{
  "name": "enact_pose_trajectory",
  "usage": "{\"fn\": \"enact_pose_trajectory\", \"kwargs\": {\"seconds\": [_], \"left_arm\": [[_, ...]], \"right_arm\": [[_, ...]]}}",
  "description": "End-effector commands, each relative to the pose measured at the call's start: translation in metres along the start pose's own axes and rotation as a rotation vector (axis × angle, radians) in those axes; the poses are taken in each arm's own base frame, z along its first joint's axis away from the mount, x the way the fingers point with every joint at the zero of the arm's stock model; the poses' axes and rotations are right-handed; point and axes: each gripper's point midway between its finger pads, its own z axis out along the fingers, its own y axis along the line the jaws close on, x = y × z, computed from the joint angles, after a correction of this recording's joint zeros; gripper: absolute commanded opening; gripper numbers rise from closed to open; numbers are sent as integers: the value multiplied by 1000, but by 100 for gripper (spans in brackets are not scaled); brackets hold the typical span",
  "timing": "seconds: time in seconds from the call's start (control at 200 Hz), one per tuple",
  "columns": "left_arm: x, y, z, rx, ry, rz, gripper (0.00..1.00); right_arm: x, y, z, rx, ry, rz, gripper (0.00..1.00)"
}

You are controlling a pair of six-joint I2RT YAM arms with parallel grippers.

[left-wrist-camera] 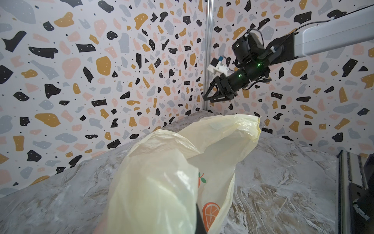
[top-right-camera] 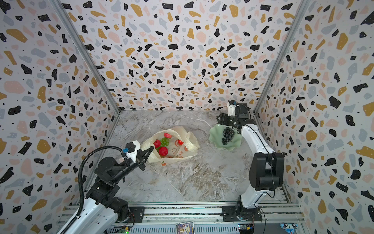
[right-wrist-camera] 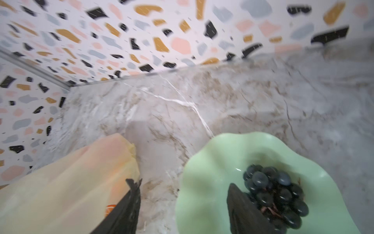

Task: Take fruits out of the plastic bag
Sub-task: Take out the fake fruit from the plastic bag.

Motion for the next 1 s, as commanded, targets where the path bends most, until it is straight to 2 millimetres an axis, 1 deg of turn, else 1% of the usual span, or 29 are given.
{"fn": "enact_pose_trajectory", "kwargs": {"seconds": [0.0, 0.05, 0.085, 0.1, 0.12, 0.17, 0.225, 0.255, 0.32, 0.355, 0.441, 0.526, 0.621, 0.671, 0.751, 0.816, 0.921, 0.996], "left_arm": [[-24, 5, -5, -44, -26, -62, 0], [-22, 7, -6, -61, 4, -92, 0], [-22, 9, -7, -74, 18, -106, 0], [-22, 9, -8, -79, 21, -111, 0], [-22, 10, -9, -84, 26, -120, 0], [-20, 10, -11, -93, 37, -135, 0], [-18, 11, -13, -103, 39, -150, 0], [-17, 12, -14, -109, 38, -163, 0], [-15, 12, -16, -117, 36, -202, 0], [-14, 13, -16, -120, 35, -220, 0], [-13, 12, -18, -121, 32, -266, 0], [-10, 12, -20, -125, 32, -307, 0], [-5, 13, -25, -146, 43, -336, 0], [-2, 15, -28, -165, 52, -353, 0], [3, 18, -33, -199, 73, -380, 0], [9, 19, -38, -225, 98, -413, 0], [18, 19, -42, -242, 137, -454, 0], [23, 20, -44, -257, 159, -482, 0]], "right_arm": [[-36, 69, -40, -73, -111, -158, 65], [-40, 104, -48, -142, -145, -234, 63], [-41, 130, -53, -193, -165, -297, 61], [-40, 144, -55, -220, -173, -326, 61], [-40, 157, -58, -244, -184, -361, 60], [-32, 198, -66, -330, -206, -475, 59], [-23, 237, -76, -415, -233, -575, 61], [-17, 254, -81, -457, -247, -616, 61], [-8, 285, -91, -536, -276, -677, 62], [0, 301, -96, -584, -283, -706, 59], [17, 327, -101, -666, -282, -748, 55], [36, 345, -100, -731, -264, -774, 53], [55, 350, -89, -748, -228, -772, 47], [65, 350, -80, -733, -196, -760, 43], [87, 350, -64, -711, -134, -749, 37], [104, 349, -52, -692, -88, -729, 33], [130, 344, -32, -698, -37, -689, 32], [145, 338, -19, -689, -10, -666, 30]]}}
